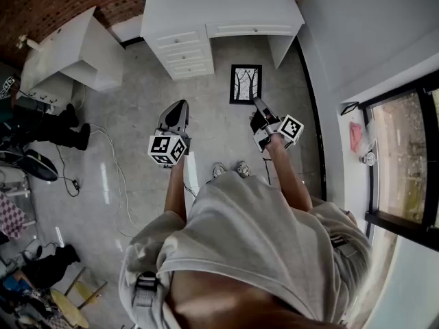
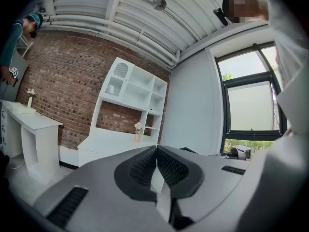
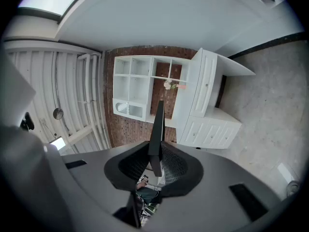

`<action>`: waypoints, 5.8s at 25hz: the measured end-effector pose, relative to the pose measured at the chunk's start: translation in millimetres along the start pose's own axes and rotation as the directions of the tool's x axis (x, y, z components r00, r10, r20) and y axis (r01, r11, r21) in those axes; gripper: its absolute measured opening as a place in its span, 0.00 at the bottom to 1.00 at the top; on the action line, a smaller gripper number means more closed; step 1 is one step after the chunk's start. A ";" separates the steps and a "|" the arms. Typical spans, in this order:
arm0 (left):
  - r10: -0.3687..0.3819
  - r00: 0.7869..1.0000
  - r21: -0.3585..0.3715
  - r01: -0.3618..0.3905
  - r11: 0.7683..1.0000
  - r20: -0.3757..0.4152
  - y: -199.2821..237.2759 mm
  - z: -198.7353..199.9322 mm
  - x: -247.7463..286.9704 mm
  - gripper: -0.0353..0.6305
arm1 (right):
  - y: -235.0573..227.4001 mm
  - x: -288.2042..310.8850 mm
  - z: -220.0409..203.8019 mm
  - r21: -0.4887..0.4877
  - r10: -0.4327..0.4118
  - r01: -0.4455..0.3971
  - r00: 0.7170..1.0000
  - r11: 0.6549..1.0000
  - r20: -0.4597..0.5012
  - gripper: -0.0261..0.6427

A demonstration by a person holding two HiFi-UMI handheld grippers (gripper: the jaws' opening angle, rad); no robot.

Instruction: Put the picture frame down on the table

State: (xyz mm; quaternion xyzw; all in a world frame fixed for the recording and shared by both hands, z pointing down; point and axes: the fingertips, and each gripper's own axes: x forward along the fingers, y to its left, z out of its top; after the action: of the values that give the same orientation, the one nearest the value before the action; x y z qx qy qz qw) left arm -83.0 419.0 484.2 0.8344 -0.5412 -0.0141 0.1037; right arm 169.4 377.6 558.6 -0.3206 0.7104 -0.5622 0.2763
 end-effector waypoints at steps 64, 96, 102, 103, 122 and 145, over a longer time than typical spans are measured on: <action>0.046 0.998 -0.029 -0.047 0.998 -0.033 56.6 -9.4 154.2 0.08 | -63.8 105.8 119.9 0.016 -0.031 0.032 0.999 0.999 -0.028 0.17; -0.049 0.999 -0.030 0.049 0.998 0.009 251.2 52.6 308.2 0.08 | -69.8 325.4 163.8 -0.032 -0.048 0.050 0.997 0.998 0.067 0.17; -0.049 0.999 -0.037 0.049 0.998 0.002 257.4 49.7 309.7 0.08 | -76.2 330.7 159.7 -0.023 -0.063 0.065 0.996 0.998 0.063 0.17; -0.049 0.999 -0.039 0.049 0.998 -0.001 257.5 48.0 309.6 0.08 | -76.9 330.9 159.1 -0.021 -0.061 0.063 0.996 0.998 0.064 0.17; -0.014 1.000 -0.043 0.014 0.999 -0.019 292.0 47.6 370.5 0.08 | -106.8 400.6 190.0 0.015 -0.050 0.050 0.998 0.999 0.032 0.17; 0.022 1.000 -0.012 -0.022 1.000 -0.013 333.5 102.0 552.7 0.08 | -122.2 544.2 327.5 0.034 0.007 -0.006 0.999 0.999 -0.032 0.17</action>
State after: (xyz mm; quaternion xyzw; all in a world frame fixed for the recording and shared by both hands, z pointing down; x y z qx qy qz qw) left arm -168.4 -228.8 496.2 0.8278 -0.5495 -0.0108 0.1125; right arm 84.6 -262.8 590.0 -0.3046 0.7063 -0.5783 0.2718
